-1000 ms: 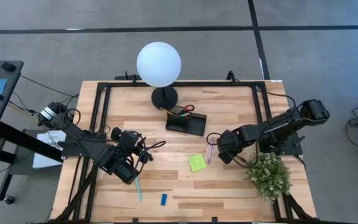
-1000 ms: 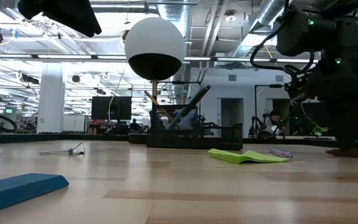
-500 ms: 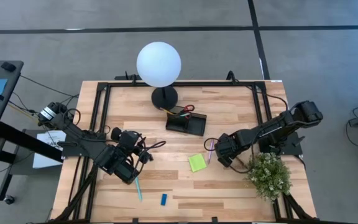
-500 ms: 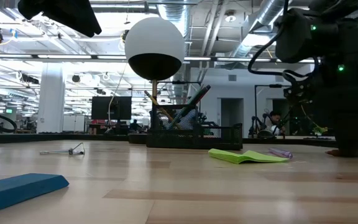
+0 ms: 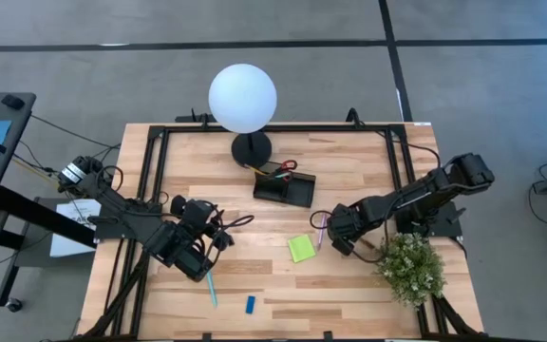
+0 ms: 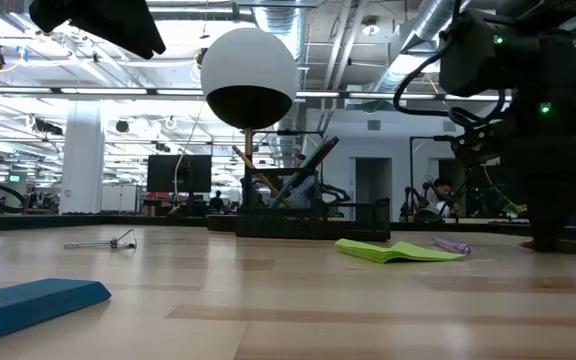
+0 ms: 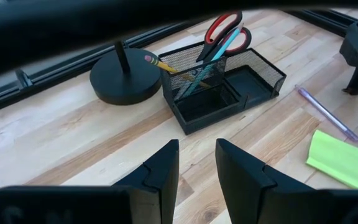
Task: Pick and place office supplies into organizer
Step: Put the black pen into the desk organizer
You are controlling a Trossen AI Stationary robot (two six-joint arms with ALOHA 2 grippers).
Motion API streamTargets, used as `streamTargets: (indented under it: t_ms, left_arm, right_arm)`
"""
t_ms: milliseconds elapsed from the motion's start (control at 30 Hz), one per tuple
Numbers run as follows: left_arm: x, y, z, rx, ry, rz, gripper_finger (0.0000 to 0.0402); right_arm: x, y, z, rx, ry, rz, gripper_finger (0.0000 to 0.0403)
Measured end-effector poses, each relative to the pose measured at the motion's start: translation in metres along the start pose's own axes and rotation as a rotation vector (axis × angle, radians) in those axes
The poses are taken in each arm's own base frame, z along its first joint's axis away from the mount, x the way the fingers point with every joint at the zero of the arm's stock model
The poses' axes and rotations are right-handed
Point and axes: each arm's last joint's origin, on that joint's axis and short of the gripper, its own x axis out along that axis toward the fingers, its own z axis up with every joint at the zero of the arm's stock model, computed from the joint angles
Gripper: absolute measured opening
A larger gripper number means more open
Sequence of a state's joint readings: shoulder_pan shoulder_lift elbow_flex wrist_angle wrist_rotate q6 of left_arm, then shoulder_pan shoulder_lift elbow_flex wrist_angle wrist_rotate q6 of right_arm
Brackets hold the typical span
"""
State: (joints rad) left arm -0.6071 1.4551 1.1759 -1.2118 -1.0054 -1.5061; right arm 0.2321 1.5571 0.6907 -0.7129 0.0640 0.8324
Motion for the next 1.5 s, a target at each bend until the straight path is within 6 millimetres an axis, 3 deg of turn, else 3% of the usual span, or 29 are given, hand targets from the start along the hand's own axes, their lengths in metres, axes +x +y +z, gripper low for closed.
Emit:
streamTargets:
  t_ms: [67,300,567,733,833,933,1067,1267,1500]
  left_arm:
    - [0.0,0.0,0.0,0.004,0.0,0.0,0.01]
    - [0.0,0.0,0.0,0.005,0.001,0.0,0.01]
    - [0.0,0.0,0.0,0.003,-0.013,0.0,0.01]
    - [0.0,0.0,0.001,0.002,-0.021,0.001,0.01]
    - [0.0,0.0,0.001,-0.002,-0.043,0.0,0.01]
    - [0.0,-0.001,0.002,-0.006,-0.051,-0.002,0.01]
    - [0.0,-0.002,0.002,-0.004,-0.053,-0.008,0.01]
    - [0.0,-0.002,0.002,0.0,-0.054,-0.007,0.01]
    - [0.0,-0.002,0.002,0.002,-0.055,-0.007,0.01]
  right_arm:
    - [0.001,0.001,-0.001,-0.014,-0.01,-0.013,0.0019]
    - [-0.01,0.005,-0.008,-0.027,-0.151,-0.01,0.0032]
    - [-0.048,0.013,0.005,-0.095,-0.508,0.159,0.0011]
    - [-0.082,0.02,0.017,-0.242,-0.824,0.267,0.0025]
    - [-0.102,0.018,0.028,-0.324,-1.033,0.24,0.0021]
    - [-0.119,0.009,0.044,-0.411,-1.216,0.15,0.0014]
    - [-0.135,-0.012,0.071,-0.399,-1.413,0.124,0.0021]
    - [-0.129,-0.035,0.113,-0.482,-1.587,0.292,0.0021]
    - [-0.09,-0.045,0.154,-0.446,-1.739,0.279,0.0024]
